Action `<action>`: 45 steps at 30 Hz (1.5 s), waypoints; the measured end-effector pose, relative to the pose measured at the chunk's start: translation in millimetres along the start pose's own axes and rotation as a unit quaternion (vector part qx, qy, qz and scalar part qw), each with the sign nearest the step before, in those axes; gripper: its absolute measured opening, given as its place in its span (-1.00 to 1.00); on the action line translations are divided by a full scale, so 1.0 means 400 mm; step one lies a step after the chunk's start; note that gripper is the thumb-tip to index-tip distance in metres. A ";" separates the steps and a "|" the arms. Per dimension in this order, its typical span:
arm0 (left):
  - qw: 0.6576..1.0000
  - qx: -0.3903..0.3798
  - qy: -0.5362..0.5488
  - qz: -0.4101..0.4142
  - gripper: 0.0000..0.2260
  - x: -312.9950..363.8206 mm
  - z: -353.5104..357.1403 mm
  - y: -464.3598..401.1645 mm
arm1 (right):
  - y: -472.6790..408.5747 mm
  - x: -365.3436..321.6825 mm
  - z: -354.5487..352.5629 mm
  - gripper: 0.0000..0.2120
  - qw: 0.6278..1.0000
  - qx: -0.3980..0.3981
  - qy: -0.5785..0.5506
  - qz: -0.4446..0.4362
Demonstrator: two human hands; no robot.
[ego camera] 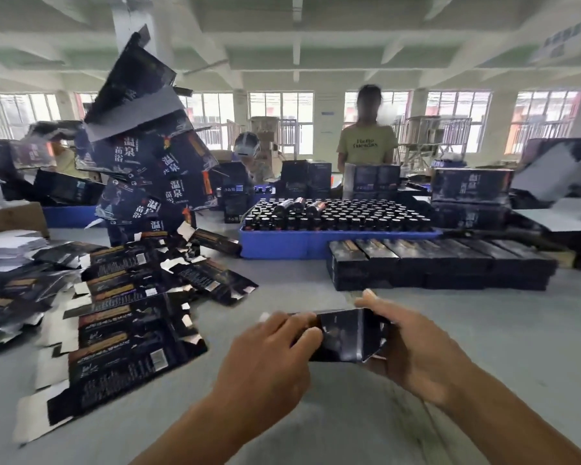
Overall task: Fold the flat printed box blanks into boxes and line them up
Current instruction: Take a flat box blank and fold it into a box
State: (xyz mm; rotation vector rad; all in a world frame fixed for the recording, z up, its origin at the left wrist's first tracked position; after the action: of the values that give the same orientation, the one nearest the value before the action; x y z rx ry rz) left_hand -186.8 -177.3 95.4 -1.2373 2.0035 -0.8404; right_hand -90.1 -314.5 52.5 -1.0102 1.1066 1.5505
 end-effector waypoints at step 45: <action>0.972 -0.053 0.122 -0.192 -0.03 -0.092 -0.012 0.047 | 0.130 -0.009 0.060 -0.66 0.964 -0.127 0.166 -0.165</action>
State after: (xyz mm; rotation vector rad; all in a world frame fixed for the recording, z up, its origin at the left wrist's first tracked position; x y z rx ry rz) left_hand -186.8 -135.8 90.0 -1.6890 2.0499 -1.1282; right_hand -142.3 -299.7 71.6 -1.5893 0.9111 1.2993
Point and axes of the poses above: each hand's wrist, its own y-axis away from the middle knuckle, its own z-axis out of the palm, x = y × z, the point moved 9 cm from there along -y, towards the middle knuckle, and after that the axes turned 13 degrees about x, right-handed, at the moved point
